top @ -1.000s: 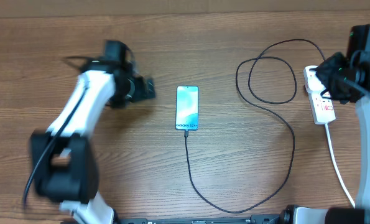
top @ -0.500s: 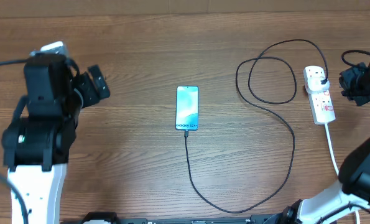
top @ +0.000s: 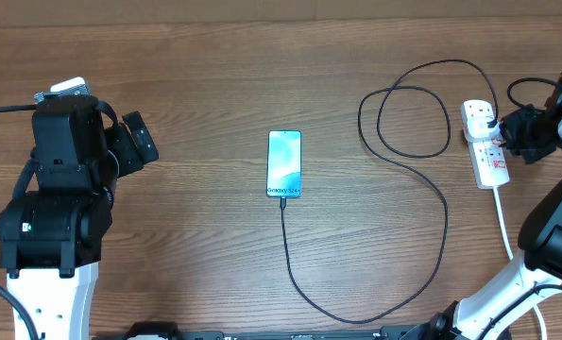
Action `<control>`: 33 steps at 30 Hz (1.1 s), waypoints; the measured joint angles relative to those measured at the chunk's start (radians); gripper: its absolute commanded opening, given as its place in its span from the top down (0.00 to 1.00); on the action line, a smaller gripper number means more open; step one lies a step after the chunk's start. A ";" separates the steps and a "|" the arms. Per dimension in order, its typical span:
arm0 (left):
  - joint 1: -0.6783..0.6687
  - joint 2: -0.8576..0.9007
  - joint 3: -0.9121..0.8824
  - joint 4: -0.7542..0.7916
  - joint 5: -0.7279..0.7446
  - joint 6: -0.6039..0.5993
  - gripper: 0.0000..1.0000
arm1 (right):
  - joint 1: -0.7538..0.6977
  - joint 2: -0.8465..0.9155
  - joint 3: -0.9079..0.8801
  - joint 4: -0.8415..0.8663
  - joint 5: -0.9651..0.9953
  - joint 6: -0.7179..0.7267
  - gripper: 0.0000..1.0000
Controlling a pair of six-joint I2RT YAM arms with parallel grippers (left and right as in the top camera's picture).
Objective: Plug charger to phone and switch on socket
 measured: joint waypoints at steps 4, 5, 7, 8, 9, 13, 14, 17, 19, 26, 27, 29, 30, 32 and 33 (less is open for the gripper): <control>0.000 0.000 0.000 -0.002 0.000 0.000 0.00 | 0.000 0.000 0.000 0.008 0.000 -0.003 0.89; 0.000 0.000 0.000 -0.002 0.000 0.000 0.00 | 0.000 0.000 0.000 0.008 -0.001 -0.004 0.90; 0.000 0.000 0.000 -0.002 0.000 0.000 0.00 | 0.000 0.002 0.000 0.012 -0.001 -0.004 0.91; 0.000 0.000 0.000 -0.003 0.000 0.000 0.00 | 0.000 0.002 0.000 0.015 -0.003 -0.005 0.92; 0.000 0.000 0.000 -0.002 0.000 0.000 0.00 | 0.000 0.004 0.000 0.020 -0.003 -0.005 0.95; 0.000 0.000 0.000 -0.003 0.000 0.000 0.00 | 0.000 0.022 0.000 0.034 -0.015 -0.007 0.96; 0.000 0.000 0.000 -0.003 0.000 0.000 0.00 | 0.000 0.029 0.000 0.037 -0.021 -0.008 0.96; 0.000 0.000 0.000 -0.003 0.000 0.000 0.00 | 0.000 0.048 0.000 0.044 -0.030 -0.007 0.96; 0.000 0.000 0.000 -0.003 0.000 0.000 0.00 | 0.000 0.053 0.000 0.053 -0.029 -0.008 0.96; 0.000 0.000 0.000 -0.003 0.000 0.000 0.00 | -0.006 0.053 0.000 0.067 -0.029 -0.008 0.96; 0.000 0.000 0.000 -0.003 0.000 0.000 0.00 | -0.006 0.053 0.000 0.068 -0.030 -0.007 0.96; 0.000 0.000 0.000 -0.003 0.000 0.000 0.00 | -0.006 0.053 0.000 0.069 -0.029 -0.007 0.96; 0.000 0.000 0.000 -0.003 0.000 0.000 0.00 | -0.006 0.053 0.000 0.070 -0.029 -0.007 0.96; 0.000 0.000 0.000 -0.005 0.000 0.000 0.00 | -0.006 0.053 0.000 0.073 -0.028 -0.008 0.96; 0.000 0.000 0.000 -0.009 0.000 0.000 0.00 | -0.006 0.053 0.000 0.075 -0.028 -0.008 0.96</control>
